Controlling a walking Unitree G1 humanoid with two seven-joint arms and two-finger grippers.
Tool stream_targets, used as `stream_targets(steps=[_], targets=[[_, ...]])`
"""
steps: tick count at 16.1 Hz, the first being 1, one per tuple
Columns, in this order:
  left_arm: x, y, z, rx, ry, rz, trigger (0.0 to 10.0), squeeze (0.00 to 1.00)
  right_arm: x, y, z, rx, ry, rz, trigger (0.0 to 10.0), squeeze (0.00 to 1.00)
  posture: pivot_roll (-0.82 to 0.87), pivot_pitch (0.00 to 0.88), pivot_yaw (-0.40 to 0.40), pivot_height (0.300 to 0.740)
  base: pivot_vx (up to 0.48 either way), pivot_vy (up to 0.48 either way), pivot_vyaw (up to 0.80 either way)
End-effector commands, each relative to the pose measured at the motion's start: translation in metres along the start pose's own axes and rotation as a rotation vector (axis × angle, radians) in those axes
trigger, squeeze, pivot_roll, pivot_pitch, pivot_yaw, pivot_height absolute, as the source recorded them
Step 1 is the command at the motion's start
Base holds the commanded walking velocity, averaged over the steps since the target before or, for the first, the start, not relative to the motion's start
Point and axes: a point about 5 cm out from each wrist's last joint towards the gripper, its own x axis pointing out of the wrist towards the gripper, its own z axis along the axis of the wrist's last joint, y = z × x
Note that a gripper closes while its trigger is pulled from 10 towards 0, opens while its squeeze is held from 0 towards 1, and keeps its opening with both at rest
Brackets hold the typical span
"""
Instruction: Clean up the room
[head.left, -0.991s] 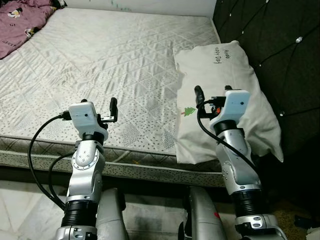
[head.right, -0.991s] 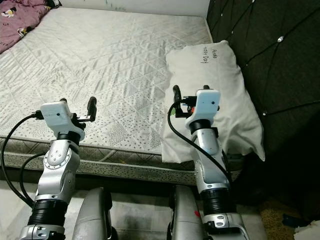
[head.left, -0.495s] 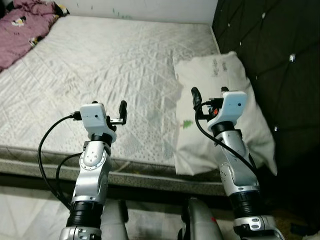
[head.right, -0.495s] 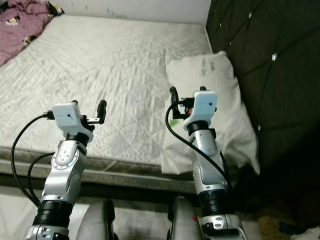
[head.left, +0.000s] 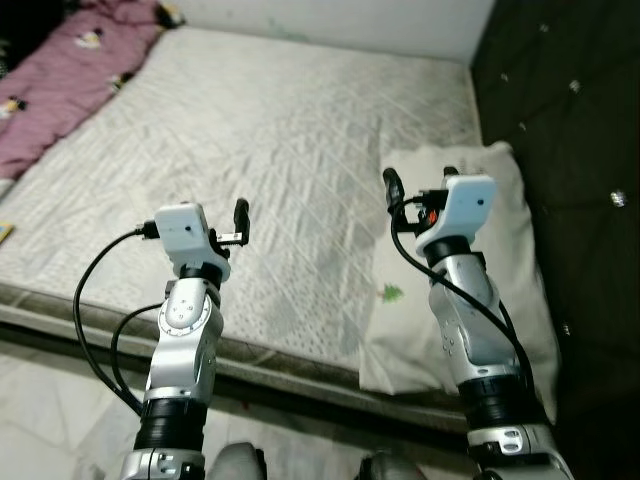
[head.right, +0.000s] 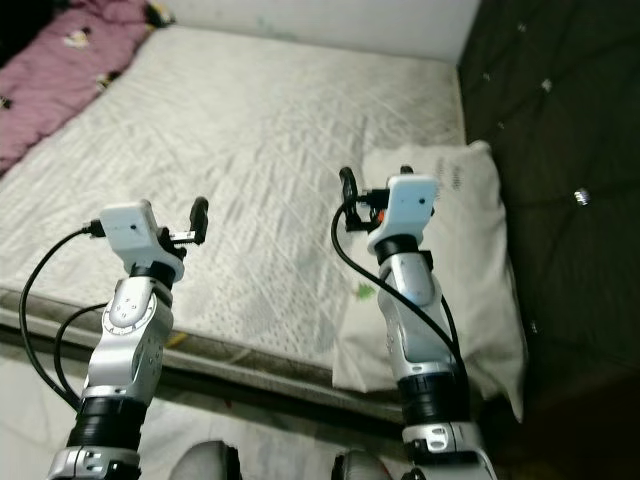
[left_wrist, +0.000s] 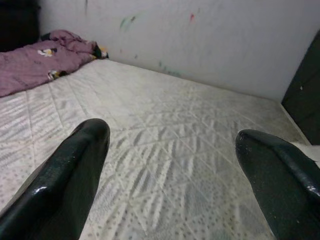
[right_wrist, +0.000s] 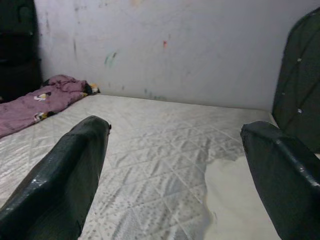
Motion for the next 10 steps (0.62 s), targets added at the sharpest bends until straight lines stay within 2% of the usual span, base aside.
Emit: stream_targets(steps=[1, 4, 6, 10], targets=[[0.0017, -0.0044, 0.0002, 0.004, 0.005, -0.027, 10.0, 0.00, -0.0025, -0.0010, -0.0029, 0.000, 0.016, -0.006, 10.0, 0.00, -0.02, 0.000, -0.023, 0.740, 0.000, 0.000, 0.00], [0.0021, -0.0033, 0.0001, -0.031, 0.008, -0.012, 10.0, 0.00, -0.0027, 0.0001, -0.0036, 0.001, 0.020, -0.004, 10.0, 0.00, -0.02, 0.000, -0.023, 0.740, 0.000, 0.000, 0.00], [0.0022, -0.0040, 0.0002, -0.026, 0.008, -0.022, 10.0, 0.00, -0.0021, -0.0035, -0.0040, 0.008, 0.020, -0.031, 10.0, 0.00, -0.02, 0.000, -0.023, 0.740, 0.000, 0.000, 0.00], [0.0026, -0.0056, 0.0009, -0.031, 0.007, -0.033, 10.0, 0.00, -0.0014, -0.0047, -0.0100, 0.015, 0.066, -0.046, 10.0, 0.00, -0.02, 0.000, -0.026, 0.740, 0.000, 0.000, -0.71]])
